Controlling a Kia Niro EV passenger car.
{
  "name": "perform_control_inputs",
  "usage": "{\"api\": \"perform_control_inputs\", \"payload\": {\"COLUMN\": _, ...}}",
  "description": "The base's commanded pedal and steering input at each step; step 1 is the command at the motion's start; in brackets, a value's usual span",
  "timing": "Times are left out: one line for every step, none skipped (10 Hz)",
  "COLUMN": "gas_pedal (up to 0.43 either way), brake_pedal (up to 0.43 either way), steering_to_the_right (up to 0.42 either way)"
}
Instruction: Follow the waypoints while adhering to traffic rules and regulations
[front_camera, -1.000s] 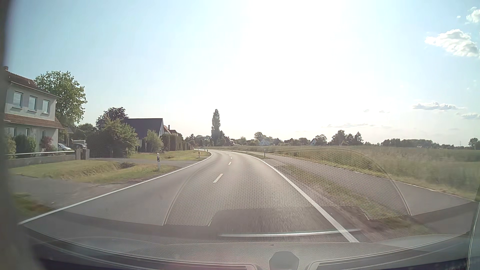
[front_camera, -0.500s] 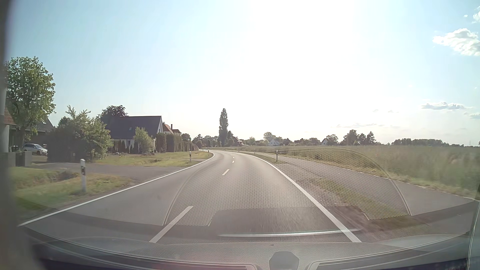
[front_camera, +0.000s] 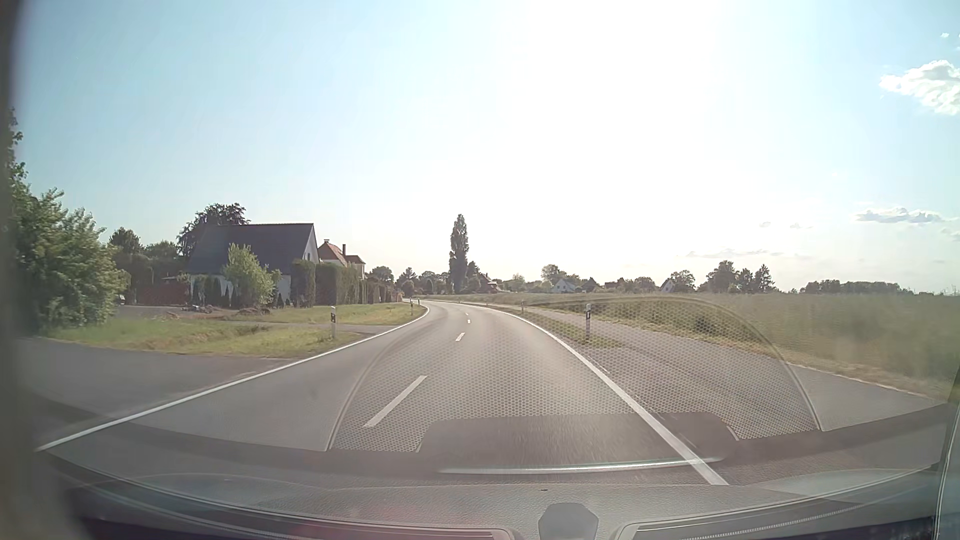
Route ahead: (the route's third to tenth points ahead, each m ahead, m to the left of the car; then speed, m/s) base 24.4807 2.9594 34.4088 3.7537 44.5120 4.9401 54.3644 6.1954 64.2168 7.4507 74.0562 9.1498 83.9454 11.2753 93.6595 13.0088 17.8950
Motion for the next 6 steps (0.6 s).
{"api": "perform_control_inputs", "payload": {"gas_pedal": 0.24, "brake_pedal": 0.006, "steering_to_the_right": -0.003}}
{"api": "perform_control_inputs", "payload": {"gas_pedal": 0.24, "brake_pedal": 0.006, "steering_to_the_right": -0.003}}
{"api": "perform_control_inputs", "payload": {"gas_pedal": 0.24, "brake_pedal": 0.006, "steering_to_the_right": -0.003}}
{"api": "perform_control_inputs", "payload": {"gas_pedal": 0.24, "brake_pedal": 0.006, "steering_to_the_right": -0.003}}
{"api": "perform_control_inputs", "payload": {"gas_pedal": 0.24, "brake_pedal": 0.006, "steering_to_the_right": -0.004}}
{"api": "perform_control_inputs", "payload": {"gas_pedal": 0.24, "brake_pedal": 0.006, "steering_to_the_right": -0.008}}
